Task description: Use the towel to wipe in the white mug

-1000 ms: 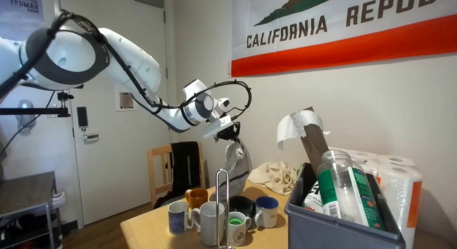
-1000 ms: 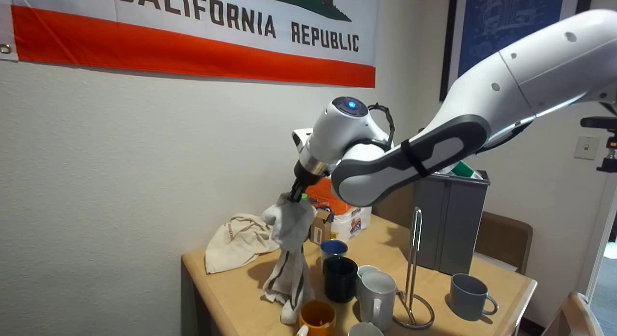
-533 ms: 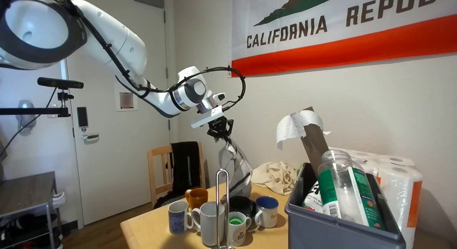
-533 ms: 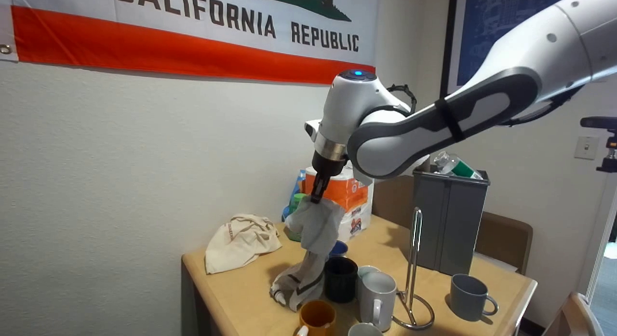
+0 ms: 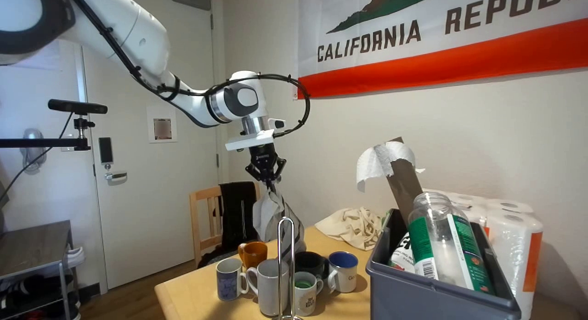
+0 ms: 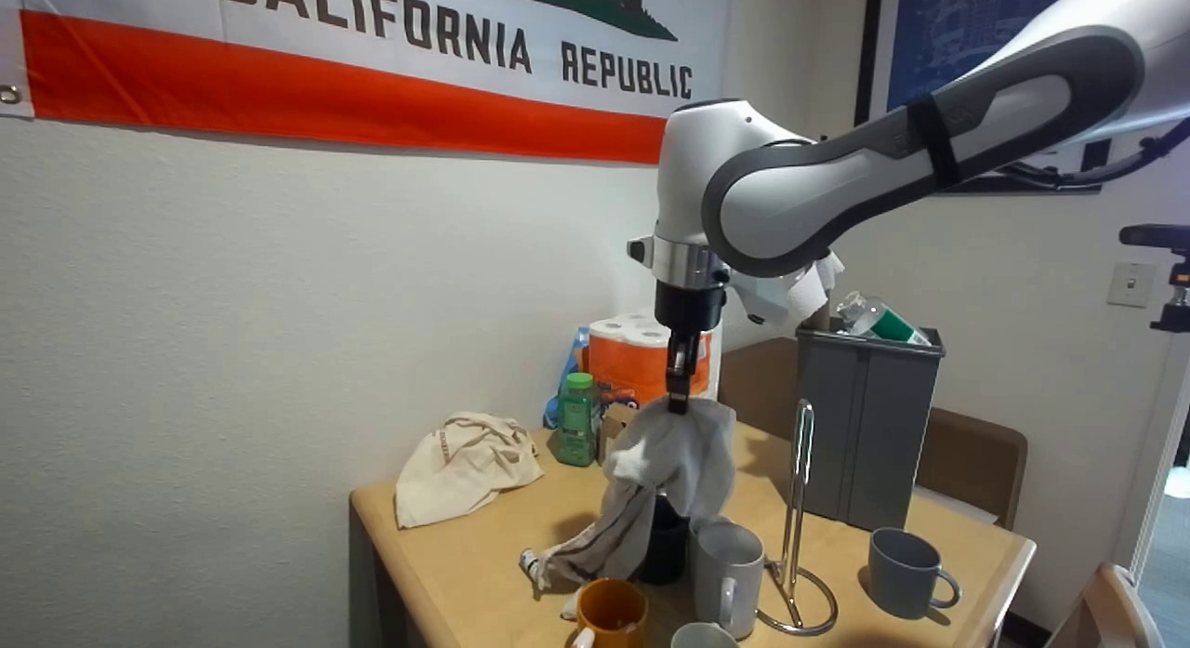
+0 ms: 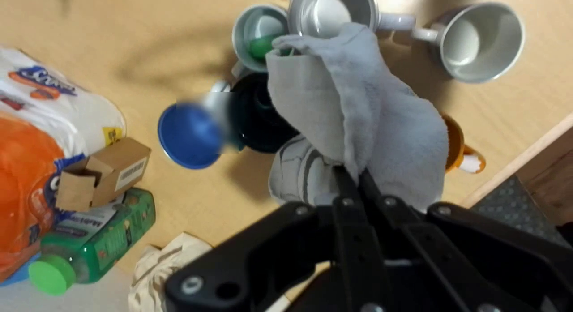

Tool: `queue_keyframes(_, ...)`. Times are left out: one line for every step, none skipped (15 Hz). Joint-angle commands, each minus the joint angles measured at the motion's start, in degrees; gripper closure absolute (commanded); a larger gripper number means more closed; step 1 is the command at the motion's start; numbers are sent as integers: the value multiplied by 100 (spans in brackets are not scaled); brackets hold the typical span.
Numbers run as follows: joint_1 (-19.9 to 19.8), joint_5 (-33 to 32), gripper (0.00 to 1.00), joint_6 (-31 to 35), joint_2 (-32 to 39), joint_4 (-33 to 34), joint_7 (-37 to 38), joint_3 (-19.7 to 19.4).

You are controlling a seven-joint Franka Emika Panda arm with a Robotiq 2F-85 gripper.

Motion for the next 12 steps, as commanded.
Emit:
queue_keyframes(-188, 163, 99, -548, -473, -462, -11, 60)
queue_keyframes(-230, 248, 99, -603, -509, -582, -5, 61)
queue_keyframes(-266, 334, 99, -637, -543, -693, 0, 57)
queue_keyframes(-311, 442, 99, -544, -563, -858, -21, 55)
queue_keyframes(-338, 513, 99, -430, -566, -1007, -7, 50)
queue_keyframes(-369, 600, 99, -319, -546, -1155, -16, 50)
queue_keyframes(-391, 648, 99, -130, -518, -1315, -14, 48)
queue_keyframes(-401, 654, 99, 29, -493, -1448, 21, 43)
queue_keyframes(-413, 636, 99, 352, -481, -1614, 57, 36)
queue_keyframes(-413, 571, 99, 591, -466, -1734, 90, 32)
queue_keyframes(-413, 498, 99, 887, -461, -1863, 146, 21)
queue_keyframes(-407, 402, 99, 1137, -453, -1960, 227, 3)
